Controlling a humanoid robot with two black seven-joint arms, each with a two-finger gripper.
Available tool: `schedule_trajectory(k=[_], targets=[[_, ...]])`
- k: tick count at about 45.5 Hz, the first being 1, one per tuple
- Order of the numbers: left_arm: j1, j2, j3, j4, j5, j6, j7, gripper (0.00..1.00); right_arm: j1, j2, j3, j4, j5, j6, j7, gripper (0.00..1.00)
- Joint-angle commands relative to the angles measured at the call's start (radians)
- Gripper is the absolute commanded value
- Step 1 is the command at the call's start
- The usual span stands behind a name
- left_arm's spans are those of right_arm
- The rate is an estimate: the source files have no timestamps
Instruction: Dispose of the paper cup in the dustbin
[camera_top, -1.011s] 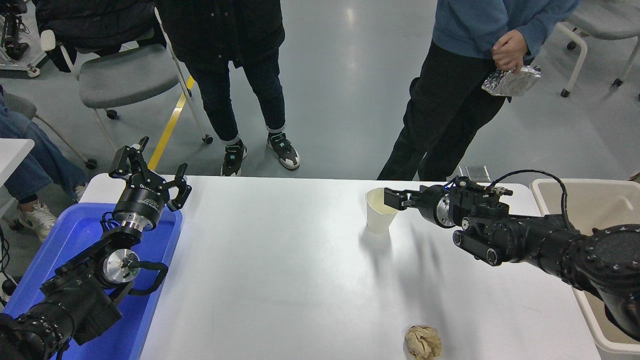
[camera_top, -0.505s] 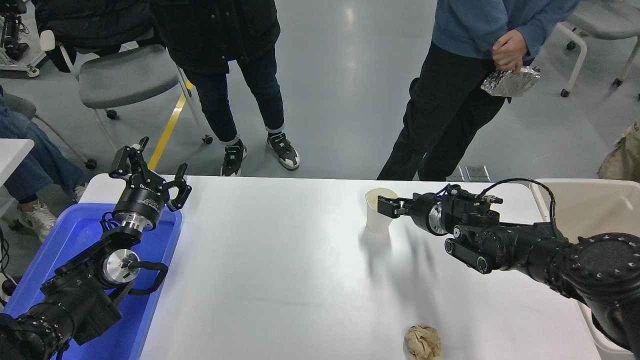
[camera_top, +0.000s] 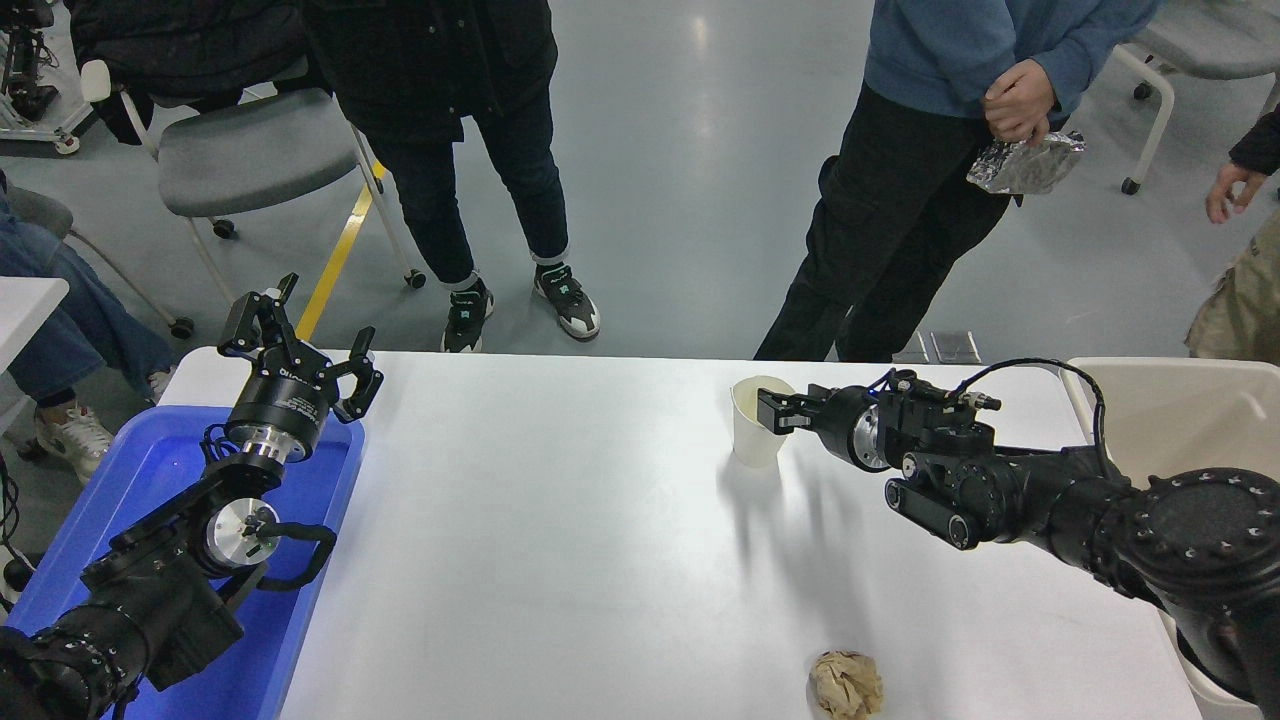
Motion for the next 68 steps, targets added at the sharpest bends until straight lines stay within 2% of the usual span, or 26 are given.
schedule_trajectory(k=[1, 15, 26, 36, 45, 58, 68], targets=[[0.000, 0.000, 0.000, 0.000, 0.000, 0.000, 0.000, 1.00, 0.004, 0.001, 0.000, 0.000, -0.002, 0.007, 0.009, 0.01], [-0.001, 0.002, 0.000, 0.000, 0.000, 0.000, 0.000, 1.00, 0.012, 0.001, 0.001, 0.002, 0.006, 0.016, 0.053, 0.00], [0.000, 0.000, 0.000, 0.000, 0.000, 0.000, 0.000, 1.00, 0.090, -0.013, 0.009, 0.058, 0.051, 0.096, 0.084, 0.00], [-0.001, 0.000, 0.000, 0.000, 0.000, 0.000, 0.000, 1.00, 0.240, -0.082, -0.005, 0.163, 0.115, 0.200, 0.081, 0.00], [0.000, 0.000, 0.000, 0.000, 0.000, 0.000, 0.000, 1.00, 0.375, -0.160, -0.148, 0.294, 0.118, 0.213, 0.087, 0.00], [-0.001, 0.002, 0.000, 0.000, 0.000, 0.000, 0.000, 1.00, 0.576, -0.254, -0.215, 0.414, 0.133, 0.219, 0.087, 0.00], [0.000, 0.000, 0.000, 0.000, 0.000, 0.000, 0.000, 1.00, 0.743, -0.303, -0.253, 0.476, 0.161, 0.291, 0.087, 0.00]])
